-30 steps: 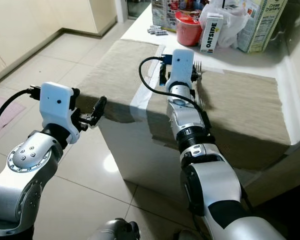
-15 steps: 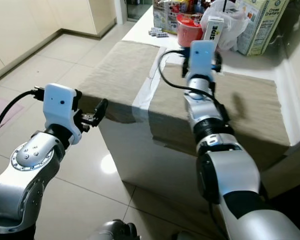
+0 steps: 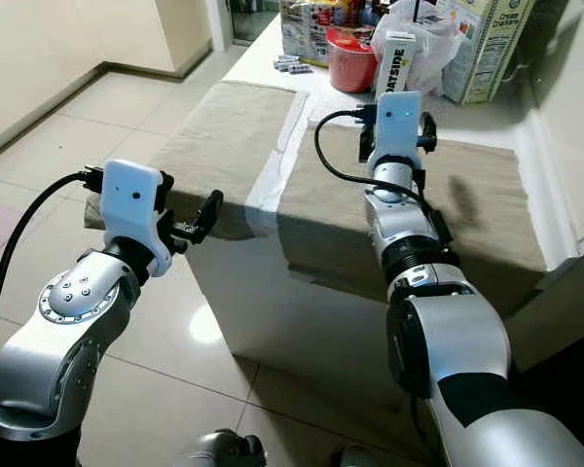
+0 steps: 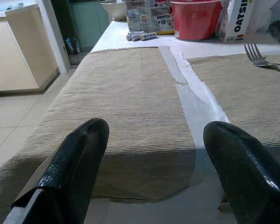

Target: Setting the table

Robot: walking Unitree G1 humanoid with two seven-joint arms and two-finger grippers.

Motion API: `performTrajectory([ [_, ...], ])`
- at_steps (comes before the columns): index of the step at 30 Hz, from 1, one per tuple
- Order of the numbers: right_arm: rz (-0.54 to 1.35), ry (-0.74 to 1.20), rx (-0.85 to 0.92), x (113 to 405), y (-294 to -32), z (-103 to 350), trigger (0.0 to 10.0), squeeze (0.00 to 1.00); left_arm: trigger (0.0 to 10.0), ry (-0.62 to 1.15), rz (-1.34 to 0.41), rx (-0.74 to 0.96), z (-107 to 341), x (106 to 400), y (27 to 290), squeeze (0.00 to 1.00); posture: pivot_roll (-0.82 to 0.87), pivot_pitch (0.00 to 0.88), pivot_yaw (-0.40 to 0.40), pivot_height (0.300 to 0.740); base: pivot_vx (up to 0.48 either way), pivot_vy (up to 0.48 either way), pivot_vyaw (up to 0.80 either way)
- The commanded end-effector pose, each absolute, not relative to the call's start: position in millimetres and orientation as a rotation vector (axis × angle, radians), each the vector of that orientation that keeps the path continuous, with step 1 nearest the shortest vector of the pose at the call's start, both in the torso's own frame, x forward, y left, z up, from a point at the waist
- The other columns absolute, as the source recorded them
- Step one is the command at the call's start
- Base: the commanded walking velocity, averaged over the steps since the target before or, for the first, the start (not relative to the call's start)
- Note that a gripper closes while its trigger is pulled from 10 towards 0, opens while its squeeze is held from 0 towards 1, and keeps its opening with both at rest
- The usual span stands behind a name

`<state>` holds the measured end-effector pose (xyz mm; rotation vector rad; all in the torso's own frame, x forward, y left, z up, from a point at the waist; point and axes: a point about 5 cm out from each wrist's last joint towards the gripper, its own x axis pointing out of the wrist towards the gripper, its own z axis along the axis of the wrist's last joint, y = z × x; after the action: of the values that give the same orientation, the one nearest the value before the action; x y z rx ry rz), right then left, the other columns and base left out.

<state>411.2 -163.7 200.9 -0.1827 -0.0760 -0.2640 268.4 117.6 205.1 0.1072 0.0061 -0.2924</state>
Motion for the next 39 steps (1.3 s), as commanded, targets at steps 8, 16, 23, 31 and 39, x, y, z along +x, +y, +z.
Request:
performTrajectory([
  [8,-0.266,0.041,-0.058,407.6,-160.1,177.9,10.0,0.00,10.0,-0.012,-0.284,0.132,210.5,269.0,120.9,0.00,0.10,0.063,0.074,0.736,0.000,0.000,0.00],
  [16,-0.257,0.102,-0.012,405.1,-155.1,165.8,10.0,0.00,10.0,-0.017,-0.278,0.141,213.2,268.0,124.1,0.00,0.11,0.069,0.076,0.736,0.000,0.000,0.00],
  [23,-0.243,0.157,0.013,402.9,-151.6,156.1,10.0,0.00,10.0,-0.021,-0.277,0.144,215.0,268.4,123.8,0.00,0.11,0.071,0.073,0.736,0.000,0.000,0.00],
  [31,-0.209,0.198,0.066,401.1,-143.7,148.6,10.0,0.00,10.0,-0.035,-0.282,0.152,219.0,269.4,122.6,0.00,0.11,0.074,0.073,0.736,0.000,0.000,0.00],
  [39,-0.169,0.300,0.064,393.3,-136.9,126.6,10.0,0.00,10.0,-0.041,-0.283,0.159,220.8,270.8,122.4,0.00,0.11,0.079,0.074,0.736,0.000,0.000,0.00],
])
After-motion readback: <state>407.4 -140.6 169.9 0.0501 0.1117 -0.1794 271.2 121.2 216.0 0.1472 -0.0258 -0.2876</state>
